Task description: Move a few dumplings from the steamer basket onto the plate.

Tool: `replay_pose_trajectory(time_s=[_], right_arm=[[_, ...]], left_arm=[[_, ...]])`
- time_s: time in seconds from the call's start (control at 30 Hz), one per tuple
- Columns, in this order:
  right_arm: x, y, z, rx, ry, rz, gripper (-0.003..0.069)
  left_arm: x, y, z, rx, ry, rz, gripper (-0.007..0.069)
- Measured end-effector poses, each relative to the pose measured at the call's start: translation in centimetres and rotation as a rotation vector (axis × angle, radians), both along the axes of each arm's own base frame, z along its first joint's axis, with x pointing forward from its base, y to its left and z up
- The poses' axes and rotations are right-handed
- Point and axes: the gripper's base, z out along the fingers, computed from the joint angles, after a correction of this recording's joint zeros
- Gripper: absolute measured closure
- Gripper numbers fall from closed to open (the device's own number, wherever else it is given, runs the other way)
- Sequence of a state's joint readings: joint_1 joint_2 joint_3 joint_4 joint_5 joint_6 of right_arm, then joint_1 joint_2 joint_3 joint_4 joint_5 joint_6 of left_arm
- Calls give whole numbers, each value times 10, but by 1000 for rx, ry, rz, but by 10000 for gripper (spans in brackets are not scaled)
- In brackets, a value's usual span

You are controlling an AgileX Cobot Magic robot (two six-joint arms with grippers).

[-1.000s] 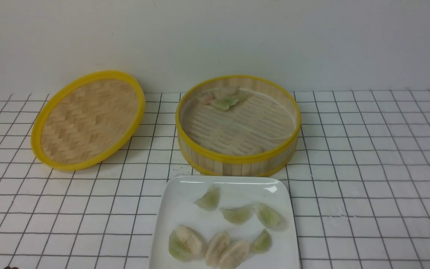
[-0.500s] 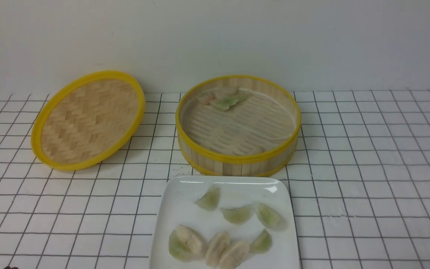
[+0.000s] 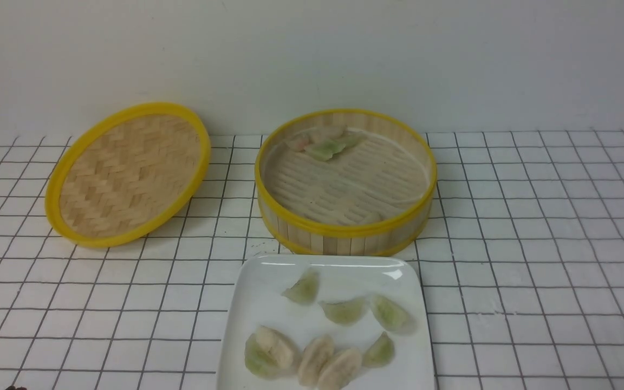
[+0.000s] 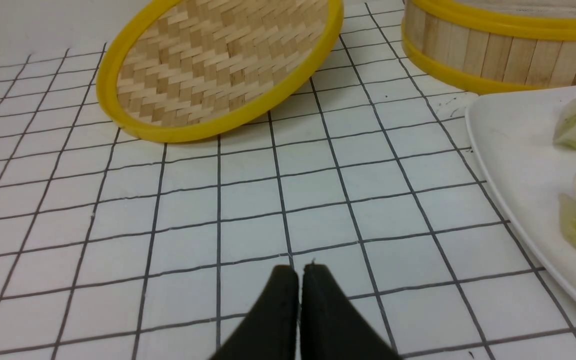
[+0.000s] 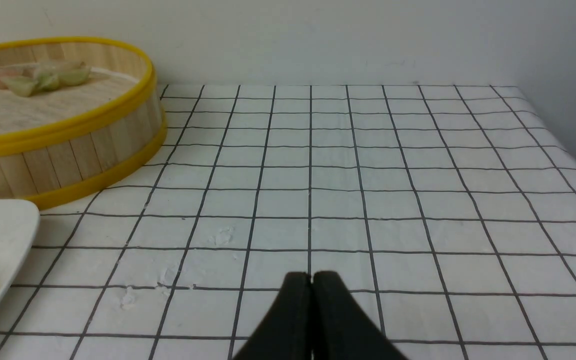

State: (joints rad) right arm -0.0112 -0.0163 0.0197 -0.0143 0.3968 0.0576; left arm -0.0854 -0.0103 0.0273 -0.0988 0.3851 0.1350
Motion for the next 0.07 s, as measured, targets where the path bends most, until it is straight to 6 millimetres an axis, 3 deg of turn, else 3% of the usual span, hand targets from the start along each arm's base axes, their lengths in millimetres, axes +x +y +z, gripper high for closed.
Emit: replay_pose_trajectory(time_s=[0.07], right_arm=[[0, 0, 0, 0, 0, 0, 669]], left_arm=[[0, 0, 0, 0, 0, 0, 631]])
